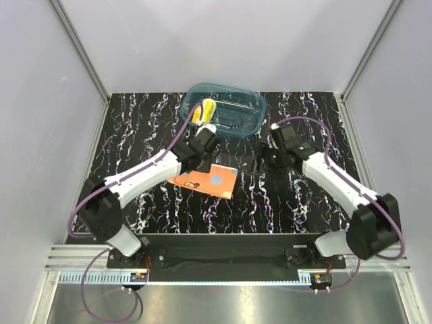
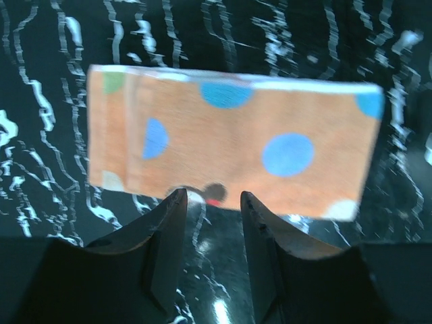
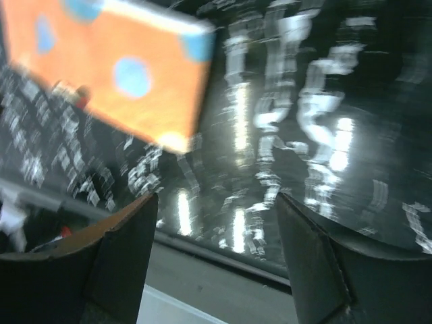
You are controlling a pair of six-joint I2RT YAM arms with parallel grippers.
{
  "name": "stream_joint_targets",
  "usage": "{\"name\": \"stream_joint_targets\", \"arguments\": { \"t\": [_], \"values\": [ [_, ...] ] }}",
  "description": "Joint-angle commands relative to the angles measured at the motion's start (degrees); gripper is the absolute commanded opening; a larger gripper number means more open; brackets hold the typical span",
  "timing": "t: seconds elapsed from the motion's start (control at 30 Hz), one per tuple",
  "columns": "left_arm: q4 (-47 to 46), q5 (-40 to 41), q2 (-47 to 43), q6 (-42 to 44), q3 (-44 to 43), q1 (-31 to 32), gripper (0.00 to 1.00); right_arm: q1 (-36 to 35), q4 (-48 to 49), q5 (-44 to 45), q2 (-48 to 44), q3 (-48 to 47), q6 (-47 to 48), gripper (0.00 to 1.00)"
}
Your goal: Roll the towels
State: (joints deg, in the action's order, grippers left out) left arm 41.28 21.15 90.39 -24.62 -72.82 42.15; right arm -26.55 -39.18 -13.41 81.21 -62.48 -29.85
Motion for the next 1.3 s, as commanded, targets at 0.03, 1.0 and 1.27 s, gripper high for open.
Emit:
{"name": "stream_joint_targets", "arguments": {
  "t": [0.03, 1.0, 1.27],
  "values": [
    [0.2, 4.1, -2.8, -3.3, 0.7, 5.8, 0.42, 1.1, -3.7, 17.1, -9.5, 3.4, -5.7, 0.77],
    [-8.7, 1.3, 12.8, -2.4, -3.6, 22.5, 0.46, 1.1, -5.9, 29.1, -31.5, 10.9, -11.6, 1.00],
    [-7.7, 3.1, 17.5, -2.9, -6.3, 22.5, 0.46, 1.1, -6.7, 28.2, -32.3, 11.2, -11.4, 1.00]
  ]
}}
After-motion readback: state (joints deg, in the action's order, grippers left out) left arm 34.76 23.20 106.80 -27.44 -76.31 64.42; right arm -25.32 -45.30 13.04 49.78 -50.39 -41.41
